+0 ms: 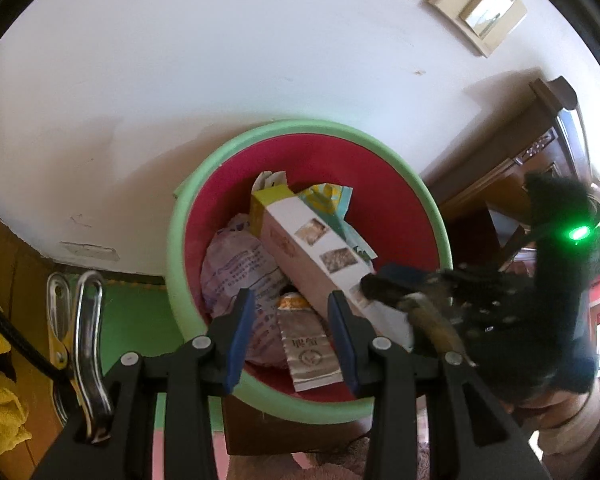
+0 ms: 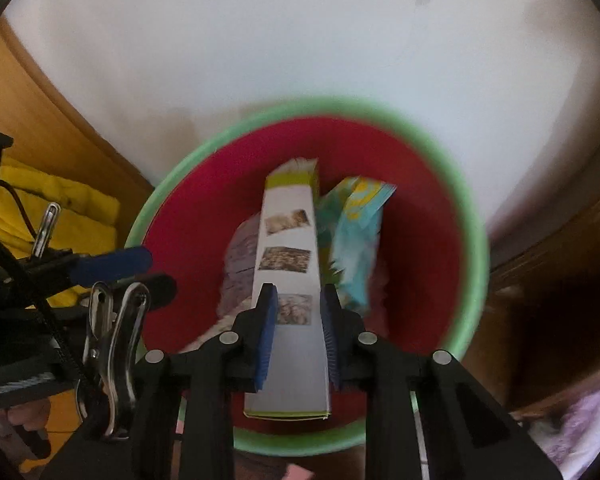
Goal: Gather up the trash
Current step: 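Open the left tool to drop the tube while the right tool releases the box into the bin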
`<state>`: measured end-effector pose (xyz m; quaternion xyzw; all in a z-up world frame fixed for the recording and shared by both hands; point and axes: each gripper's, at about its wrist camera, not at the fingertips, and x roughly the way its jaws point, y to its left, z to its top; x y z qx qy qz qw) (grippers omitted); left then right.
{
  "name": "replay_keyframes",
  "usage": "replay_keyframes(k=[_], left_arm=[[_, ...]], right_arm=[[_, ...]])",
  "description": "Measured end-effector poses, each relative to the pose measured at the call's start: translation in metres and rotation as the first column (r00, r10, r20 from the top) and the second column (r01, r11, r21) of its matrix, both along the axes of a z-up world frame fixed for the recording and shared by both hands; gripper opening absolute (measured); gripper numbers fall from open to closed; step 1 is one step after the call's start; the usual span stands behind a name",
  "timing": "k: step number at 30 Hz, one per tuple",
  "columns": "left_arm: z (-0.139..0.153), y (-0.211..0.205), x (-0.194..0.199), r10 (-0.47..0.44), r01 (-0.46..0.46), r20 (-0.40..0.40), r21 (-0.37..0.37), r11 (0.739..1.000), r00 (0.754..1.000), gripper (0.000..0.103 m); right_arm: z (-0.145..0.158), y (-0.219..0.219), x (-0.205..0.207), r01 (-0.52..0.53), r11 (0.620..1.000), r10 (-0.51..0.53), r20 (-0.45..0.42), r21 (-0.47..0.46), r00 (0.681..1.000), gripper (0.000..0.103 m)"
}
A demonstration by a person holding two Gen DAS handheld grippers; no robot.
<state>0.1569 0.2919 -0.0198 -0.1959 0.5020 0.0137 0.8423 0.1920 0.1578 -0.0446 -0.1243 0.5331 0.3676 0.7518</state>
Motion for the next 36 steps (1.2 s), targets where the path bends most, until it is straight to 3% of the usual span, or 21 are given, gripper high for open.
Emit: replay_keyframes(k=[3, 10, 13, 17, 23, 28, 36], left_arm=[[0.0, 0.001, -0.003, 0.002, -0.002, 0.0, 0.003, 1.0, 1.0, 0.039], [0.001, -0.003, -0.004, -0.002, 0.002, 0.002, 0.014, 1.0, 1.0, 0.039], [0.003, -0.005, -0.007, -0.011, 0.01, 0.014, 0.022, 1.0, 1.0, 0.039], [0.008, -0.012, -0.012, -0.013, 0.013, 0.018, 0.043, 0.999, 1.0, 0.039], [0.017, -0.027, -0.021, -0.011, 0.011, 0.008, 0.096, 0.995, 1.0, 0.048], [0.026, -0.039, -0.029, -0.004, 0.004, 0.003, 0.119, 0.993, 1.0, 0.058], [0.036, -0.047, -0.043, 0.037, -0.035, -0.017, 0.11, 0.993, 0.999, 0.063]], right_arm=[[-0.013, 0.005, -0.004, -0.004, 0.998, 0.006, 0.028, -0.066, 1.0, 0.023], [-0.017, 0.004, -0.006, 0.007, 0.998, -0.006, 0.011, -0.064, 1.0, 0.023], [-0.004, -0.007, -0.01, 0.032, 0.999, -0.032, 0.018, -0.007, 0.999, 0.023], [0.017, -0.02, -0.02, 0.041, 0.998, -0.043, 0.067, 0.041, 0.997, 0.033], [0.047, -0.05, -0.038, 0.095, 0.991, -0.104, 0.089, 0.095, 0.991, 0.04], [0.064, -0.067, -0.051, 0.134, 0.983, -0.146, 0.087, 0.127, 0.985, 0.041], [0.085, -0.091, -0.075, 0.183, 0.974, -0.198, 0.11, 0.134, 0.974, 0.042]])
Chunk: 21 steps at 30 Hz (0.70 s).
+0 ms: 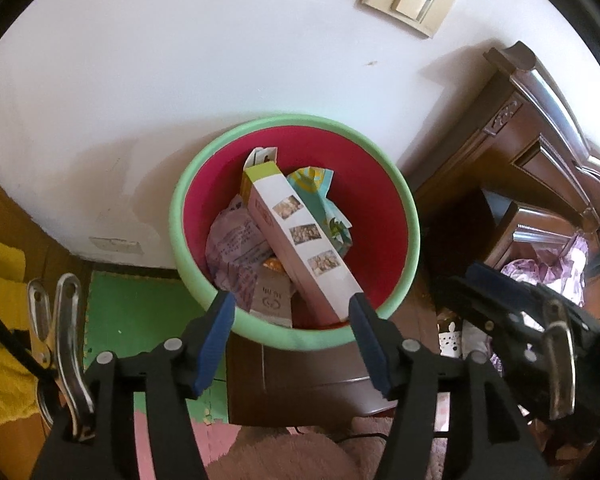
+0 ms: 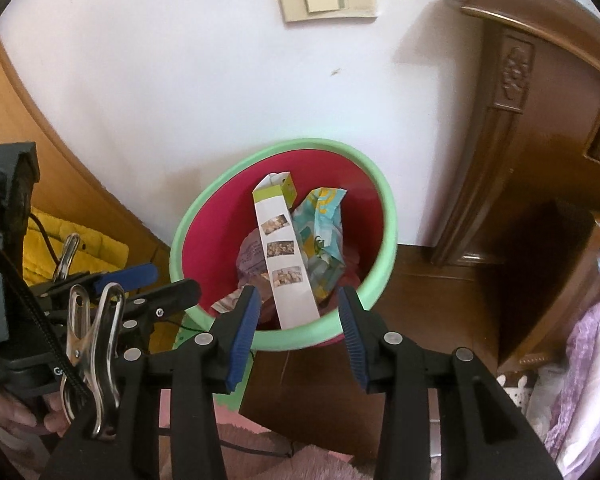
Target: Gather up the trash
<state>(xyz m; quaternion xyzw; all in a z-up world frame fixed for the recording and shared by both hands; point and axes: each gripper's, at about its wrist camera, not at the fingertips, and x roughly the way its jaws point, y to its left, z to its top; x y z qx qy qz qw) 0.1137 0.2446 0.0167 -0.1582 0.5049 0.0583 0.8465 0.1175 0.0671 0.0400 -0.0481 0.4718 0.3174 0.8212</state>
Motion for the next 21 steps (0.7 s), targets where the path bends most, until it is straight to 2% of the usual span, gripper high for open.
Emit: replay_keyframes(k=[7, 21], left_arm=[[0.001, -0.004, -0.003, 0.001, -0.001, -0.008, 0.017, 1.0, 1.0, 0.062], [-0.004, -0.005, 0.0, -0.018, 0.019, -0.025, 0.022, 1.0, 1.0, 0.062]], right_arm=[[-0.002, -0.011, -0.007, 0.055, 0.998, -0.055, -0.018, 0.019, 0.998, 0.042], [-0.01, -0.006, -0.005, 0.052, 0.999, -0.051, -0.04, 0.008, 0.998, 0.042]])
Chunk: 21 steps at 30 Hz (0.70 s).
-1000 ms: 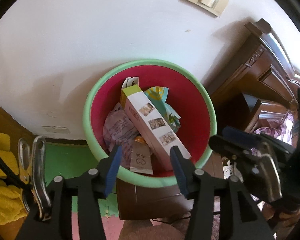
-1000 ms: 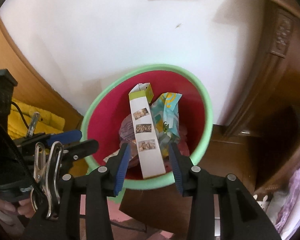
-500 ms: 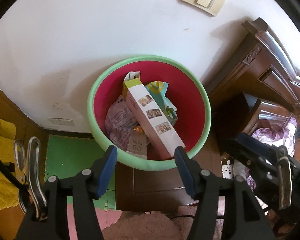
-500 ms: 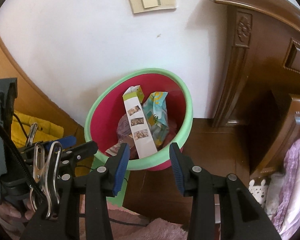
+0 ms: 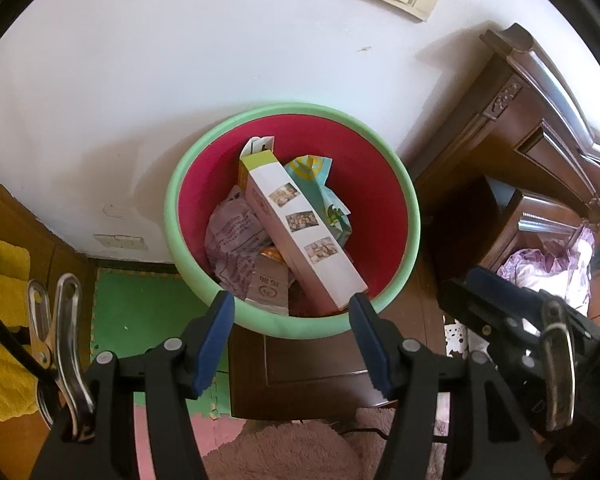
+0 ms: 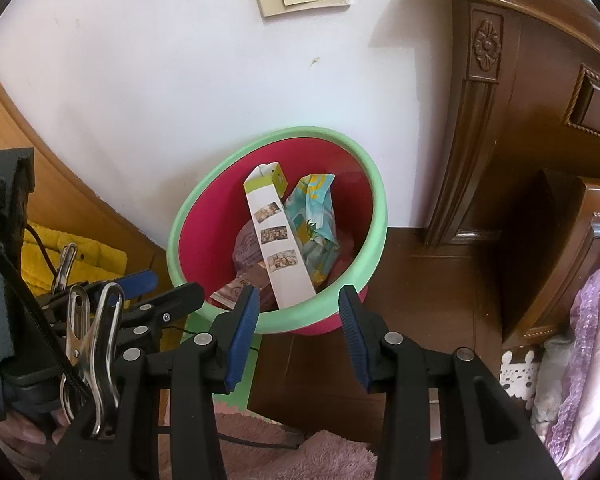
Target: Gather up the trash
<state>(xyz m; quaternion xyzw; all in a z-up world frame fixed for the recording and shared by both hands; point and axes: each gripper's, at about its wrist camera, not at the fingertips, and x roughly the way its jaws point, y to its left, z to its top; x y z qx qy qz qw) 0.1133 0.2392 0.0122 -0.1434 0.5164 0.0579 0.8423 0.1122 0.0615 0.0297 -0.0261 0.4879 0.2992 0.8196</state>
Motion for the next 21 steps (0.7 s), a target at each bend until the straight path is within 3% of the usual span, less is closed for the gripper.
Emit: replay_keyframes(k=[21], left_arm=[[-0.0035, 0.0002, 0.0012, 0.003, -0.003, -0.007, -0.002, 1.0, 1.0, 0.062]], right_arm=[[-0.0058, 0.0017, 0.003, 0.014, 1.0, -0.014, -0.022, -0.004, 1.0, 0.042]])
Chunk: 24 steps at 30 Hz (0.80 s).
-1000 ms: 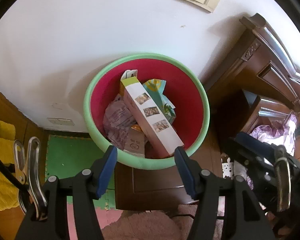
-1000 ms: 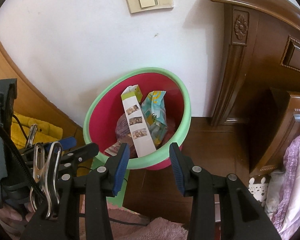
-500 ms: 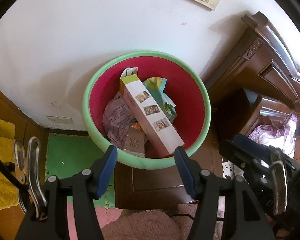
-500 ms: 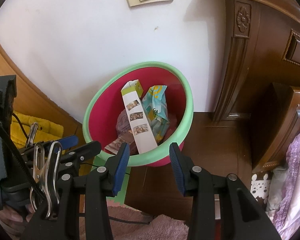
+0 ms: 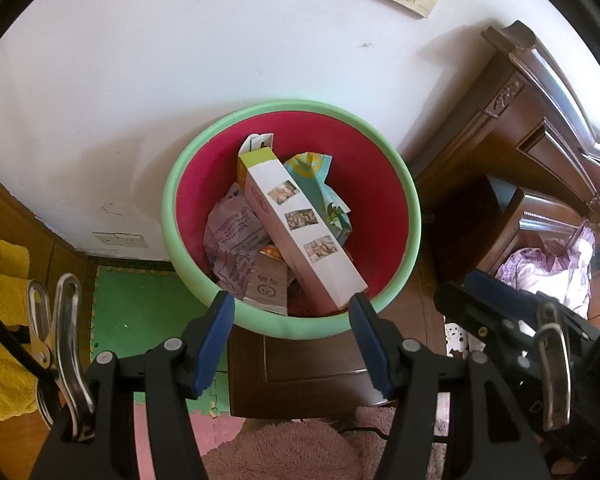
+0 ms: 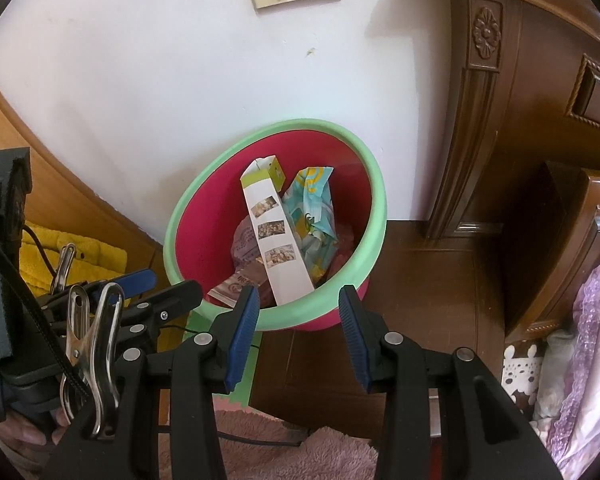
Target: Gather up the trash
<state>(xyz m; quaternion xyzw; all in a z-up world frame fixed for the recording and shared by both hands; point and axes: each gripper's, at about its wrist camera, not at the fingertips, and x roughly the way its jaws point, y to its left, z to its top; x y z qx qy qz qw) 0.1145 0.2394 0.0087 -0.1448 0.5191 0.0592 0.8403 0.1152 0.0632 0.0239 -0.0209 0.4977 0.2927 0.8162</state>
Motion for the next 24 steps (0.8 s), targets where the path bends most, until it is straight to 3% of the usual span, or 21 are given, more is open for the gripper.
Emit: replay_keyframes(k=[24], left_arm=[[-0.0025, -0.0004, -0.0018, 0.002, -0.002, -0.005, 0.002, 1.0, 1.0, 0.062]], right_arm=[[-0.0007, 0.0005, 0.0005, 0.005, 1.0, -0.005, -0.003, 0.0, 1.0, 0.042]])
